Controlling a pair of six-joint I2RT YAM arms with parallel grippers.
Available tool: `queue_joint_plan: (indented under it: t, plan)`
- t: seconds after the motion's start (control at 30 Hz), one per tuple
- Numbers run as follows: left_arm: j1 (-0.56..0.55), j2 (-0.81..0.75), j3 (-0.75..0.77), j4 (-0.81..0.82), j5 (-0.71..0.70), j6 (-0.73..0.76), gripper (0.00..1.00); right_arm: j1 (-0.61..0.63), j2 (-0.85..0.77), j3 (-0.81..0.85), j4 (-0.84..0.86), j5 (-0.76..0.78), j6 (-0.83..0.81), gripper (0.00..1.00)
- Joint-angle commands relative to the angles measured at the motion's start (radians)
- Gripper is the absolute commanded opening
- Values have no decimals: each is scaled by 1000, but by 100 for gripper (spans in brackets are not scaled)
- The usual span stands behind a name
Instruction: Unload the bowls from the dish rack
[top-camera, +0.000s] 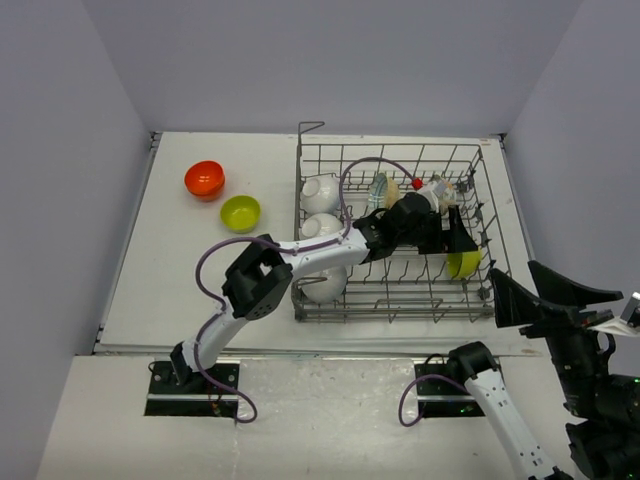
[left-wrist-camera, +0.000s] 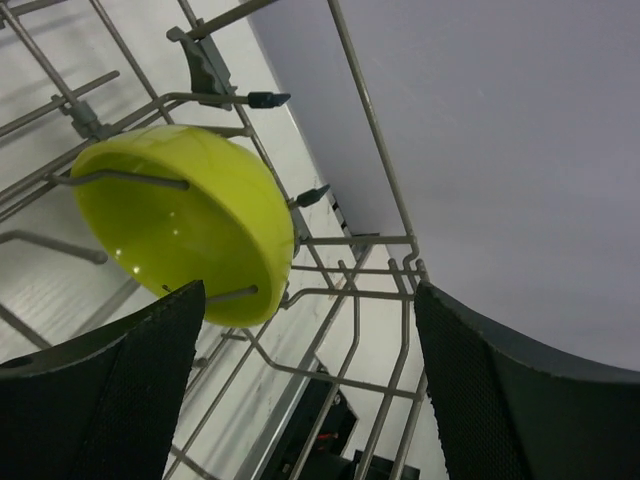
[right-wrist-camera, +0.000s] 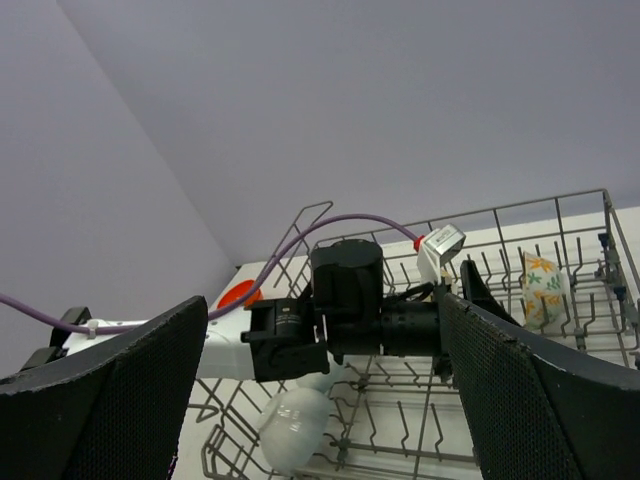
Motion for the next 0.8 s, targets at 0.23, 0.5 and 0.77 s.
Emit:
queue_joint_plan:
  t: [0.23, 0.5, 0.77]
  plan:
    - [0, 101, 128, 65, 31, -58, 69, 1, -5, -15, -12, -34, -24, 99]
    - [0, 172, 161, 152, 93, -116, 45, 3, -5, -18, -13, -30, -34, 99]
    - [5, 189, 138, 236, 129, -148, 15, 1, 4, -27, -10, -34, -38, 99]
